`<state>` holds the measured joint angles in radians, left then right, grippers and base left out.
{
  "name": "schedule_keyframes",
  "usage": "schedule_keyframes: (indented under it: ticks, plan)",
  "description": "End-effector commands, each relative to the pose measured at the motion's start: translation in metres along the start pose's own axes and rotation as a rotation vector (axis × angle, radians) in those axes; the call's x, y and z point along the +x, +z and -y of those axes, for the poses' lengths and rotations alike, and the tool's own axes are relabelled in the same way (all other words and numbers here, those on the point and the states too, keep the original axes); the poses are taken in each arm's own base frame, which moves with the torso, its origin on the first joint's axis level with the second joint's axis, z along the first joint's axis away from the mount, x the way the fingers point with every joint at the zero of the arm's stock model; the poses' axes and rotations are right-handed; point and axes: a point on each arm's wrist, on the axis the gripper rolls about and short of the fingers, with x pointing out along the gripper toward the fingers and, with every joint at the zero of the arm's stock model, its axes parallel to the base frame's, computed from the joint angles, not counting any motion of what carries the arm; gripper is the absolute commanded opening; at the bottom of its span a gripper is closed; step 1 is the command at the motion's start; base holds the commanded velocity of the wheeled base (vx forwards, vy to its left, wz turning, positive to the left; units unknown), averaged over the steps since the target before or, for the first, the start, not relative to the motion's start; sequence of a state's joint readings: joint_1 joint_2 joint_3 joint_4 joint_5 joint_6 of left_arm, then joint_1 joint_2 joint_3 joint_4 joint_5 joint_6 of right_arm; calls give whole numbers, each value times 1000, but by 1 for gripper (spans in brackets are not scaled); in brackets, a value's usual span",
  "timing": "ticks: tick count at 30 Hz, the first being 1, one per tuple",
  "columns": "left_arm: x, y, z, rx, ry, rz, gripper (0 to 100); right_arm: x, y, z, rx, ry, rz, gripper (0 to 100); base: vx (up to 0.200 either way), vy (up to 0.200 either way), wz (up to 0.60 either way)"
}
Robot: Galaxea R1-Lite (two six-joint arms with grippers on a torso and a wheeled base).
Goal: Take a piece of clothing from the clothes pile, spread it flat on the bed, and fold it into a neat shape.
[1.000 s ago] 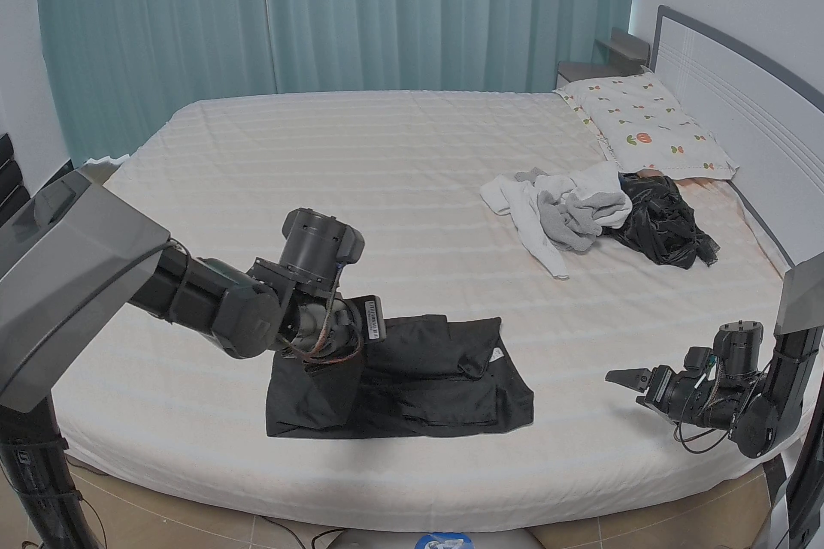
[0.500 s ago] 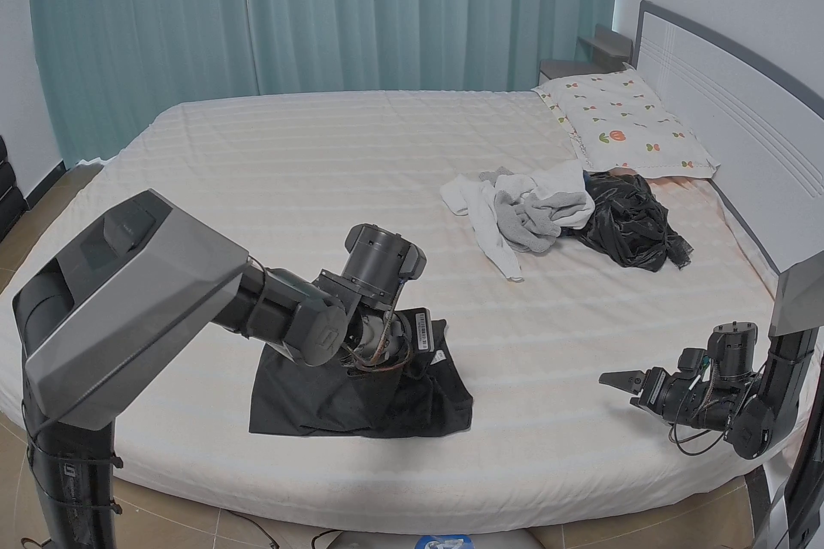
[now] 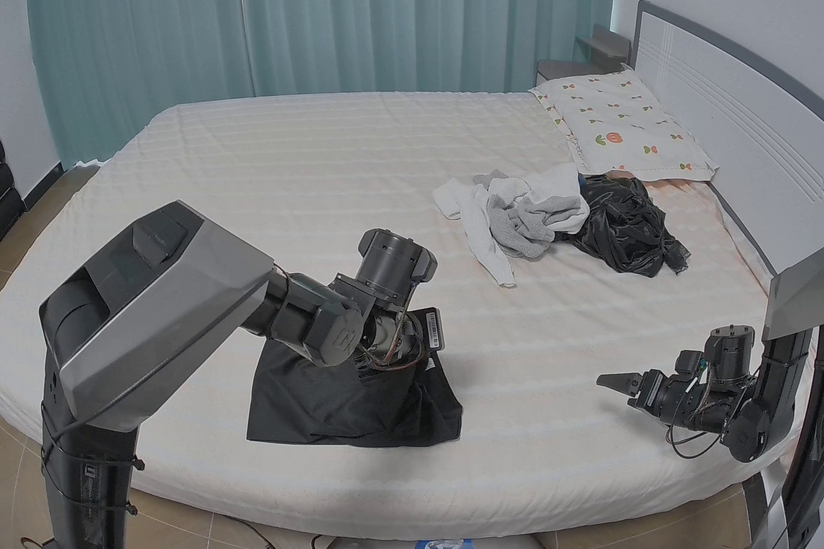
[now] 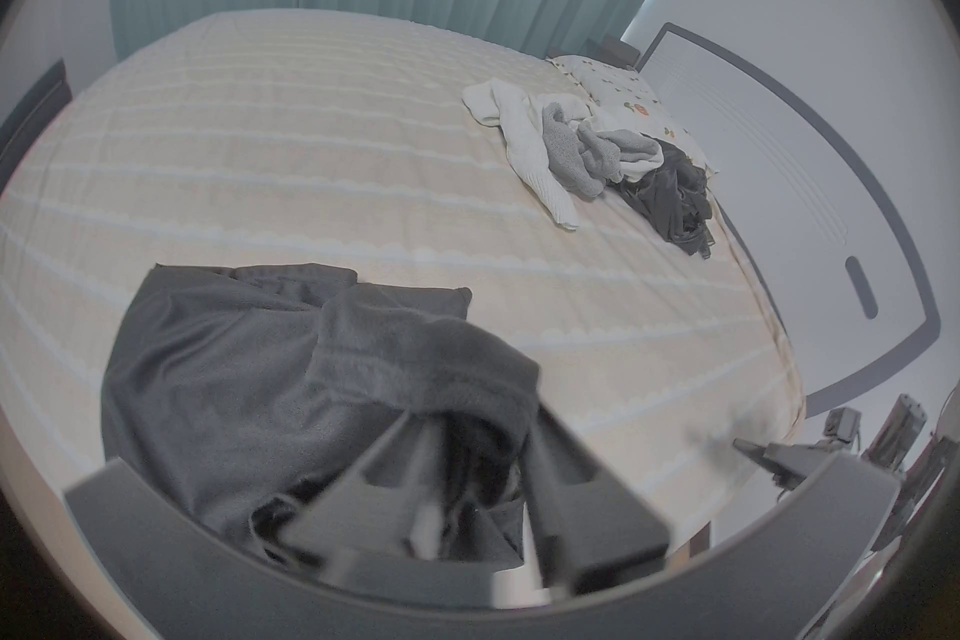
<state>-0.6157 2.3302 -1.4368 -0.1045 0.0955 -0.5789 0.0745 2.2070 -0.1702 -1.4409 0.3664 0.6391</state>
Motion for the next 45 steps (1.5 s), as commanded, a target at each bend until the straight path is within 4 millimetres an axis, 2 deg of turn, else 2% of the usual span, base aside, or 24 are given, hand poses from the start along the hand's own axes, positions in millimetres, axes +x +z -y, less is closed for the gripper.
schedule_keyframes:
  ticks: [1,6,10,13,14,16,22,27,45]
  plan:
    - [4,-3,0,-32,-30,-23,100,1,-2,1,2,-5,-8,100,0,0,0]
    - [4,-4,2,-162,-103,-89,100,1,-2,1,3,-5,-10,100,0,0,0]
    - [4,-1,-6,-221,-93,-96,100,0,-3,0,1,-4,-12,100,0,0,0]
    - [5,-1,-32,-253,-28,-103,100,-2,-4,0,1,-8,-15,100,0,0,0]
    - [5,-1,-32,-253,-28,-103,100,-2,-4,0,1,-8,-15,100,0,0,0]
    - [-5,1,-58,-290,22,-104,100,-1,-5,0,-1,-7,-16,100,0,0,0]
    - [-17,-11,-88,-338,114,-133,100,2,-8,-4,-14,5,-31,100,0,0,0]
    - [-22,-15,-103,-362,131,-125,100,4,-10,-9,-27,10,-35,100,0,0,0]
    - [-20,-24,-111,-352,148,-126,100,13,-13,-11,-40,10,-46,100,0,0,0]
